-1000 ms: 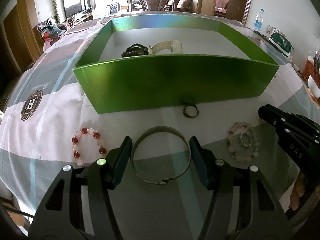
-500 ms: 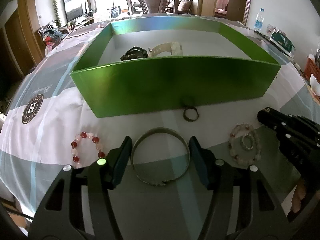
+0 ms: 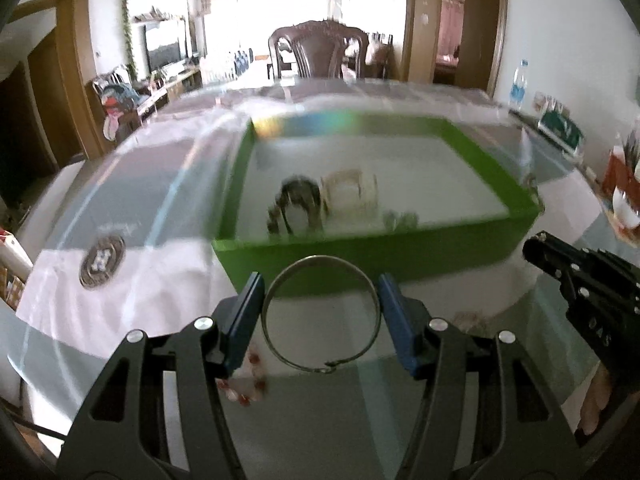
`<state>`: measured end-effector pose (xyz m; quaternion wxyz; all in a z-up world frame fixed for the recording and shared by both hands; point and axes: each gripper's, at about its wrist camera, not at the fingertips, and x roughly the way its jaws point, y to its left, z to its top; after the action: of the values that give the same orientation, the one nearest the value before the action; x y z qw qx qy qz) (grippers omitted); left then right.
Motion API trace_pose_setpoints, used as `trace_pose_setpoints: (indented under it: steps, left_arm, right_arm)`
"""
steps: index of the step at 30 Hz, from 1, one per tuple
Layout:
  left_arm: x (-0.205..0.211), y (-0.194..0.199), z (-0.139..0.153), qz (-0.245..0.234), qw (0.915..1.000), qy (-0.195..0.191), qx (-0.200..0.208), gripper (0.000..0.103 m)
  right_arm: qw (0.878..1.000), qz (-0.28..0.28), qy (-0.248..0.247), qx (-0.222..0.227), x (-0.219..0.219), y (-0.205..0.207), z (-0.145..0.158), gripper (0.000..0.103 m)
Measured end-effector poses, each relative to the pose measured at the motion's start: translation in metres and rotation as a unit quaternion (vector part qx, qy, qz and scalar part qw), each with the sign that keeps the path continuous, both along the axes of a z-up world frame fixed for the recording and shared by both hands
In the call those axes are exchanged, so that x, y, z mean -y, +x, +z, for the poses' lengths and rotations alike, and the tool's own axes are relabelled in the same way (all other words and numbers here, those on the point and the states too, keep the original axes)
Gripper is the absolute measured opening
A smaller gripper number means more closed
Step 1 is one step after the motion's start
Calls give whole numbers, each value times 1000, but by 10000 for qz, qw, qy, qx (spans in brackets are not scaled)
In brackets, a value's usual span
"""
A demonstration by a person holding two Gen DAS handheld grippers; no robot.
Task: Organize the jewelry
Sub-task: 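Carry the bangle and charm into the green box and open both grippers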
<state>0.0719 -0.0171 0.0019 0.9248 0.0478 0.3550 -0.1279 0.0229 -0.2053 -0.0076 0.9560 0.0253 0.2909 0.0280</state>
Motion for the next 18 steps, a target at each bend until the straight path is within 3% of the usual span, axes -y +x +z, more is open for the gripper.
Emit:
trace_pose_setpoints:
  steps: [4,9,16,17,18]
  left_arm:
    - [1,8,23,48,9992,-123,388,59]
    - [0,46,31,211,9984,-394,353,59]
    - [4,98,15,425,9976,-544,36,59]
    - [4,102,12,439,9976,-539,8,59]
    - [5,105,9,448,9976,-537,-11,59]
  right_arm:
    - [9989,112,-187,415,-11,9,20,14]
    - [9987,-24,-90,504,-11,45,25,14]
    - [9998,-136,144,50,-10,90,8,14]
    - [9998,-170,134,29,-10,91,6,19]
    - [9997,-210,119,17,-9,91,4,34]
